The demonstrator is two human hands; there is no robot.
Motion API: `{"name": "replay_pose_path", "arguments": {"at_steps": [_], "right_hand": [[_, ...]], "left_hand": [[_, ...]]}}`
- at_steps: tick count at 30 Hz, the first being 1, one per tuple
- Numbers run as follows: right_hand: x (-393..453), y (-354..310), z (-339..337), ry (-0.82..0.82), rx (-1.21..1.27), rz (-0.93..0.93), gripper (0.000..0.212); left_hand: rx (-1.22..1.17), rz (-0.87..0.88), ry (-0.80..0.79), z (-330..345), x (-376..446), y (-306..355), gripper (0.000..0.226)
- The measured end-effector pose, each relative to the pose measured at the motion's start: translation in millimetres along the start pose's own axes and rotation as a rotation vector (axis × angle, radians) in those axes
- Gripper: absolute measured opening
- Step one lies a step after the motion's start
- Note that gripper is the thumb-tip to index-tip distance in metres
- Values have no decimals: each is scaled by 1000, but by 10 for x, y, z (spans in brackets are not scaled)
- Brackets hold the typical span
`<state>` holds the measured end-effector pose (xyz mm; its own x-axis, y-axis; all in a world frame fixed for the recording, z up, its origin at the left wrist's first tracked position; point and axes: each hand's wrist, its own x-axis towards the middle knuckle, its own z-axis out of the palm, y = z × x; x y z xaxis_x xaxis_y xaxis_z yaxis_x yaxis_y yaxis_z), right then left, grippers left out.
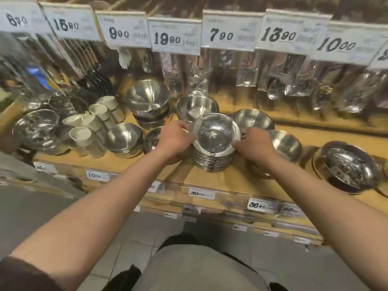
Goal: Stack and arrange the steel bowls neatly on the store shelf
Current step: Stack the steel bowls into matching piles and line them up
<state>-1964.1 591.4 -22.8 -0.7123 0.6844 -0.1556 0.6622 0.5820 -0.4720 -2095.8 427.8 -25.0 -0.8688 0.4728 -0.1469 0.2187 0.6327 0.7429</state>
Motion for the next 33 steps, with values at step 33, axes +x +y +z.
{"name": "replay_pose_path", "arguments": {"at_steps": [33], "right_hand": [[122, 180, 11, -30, 284, -98, 18]], "left_hand": [[34, -62, 32, 71, 59, 82, 13]]}}
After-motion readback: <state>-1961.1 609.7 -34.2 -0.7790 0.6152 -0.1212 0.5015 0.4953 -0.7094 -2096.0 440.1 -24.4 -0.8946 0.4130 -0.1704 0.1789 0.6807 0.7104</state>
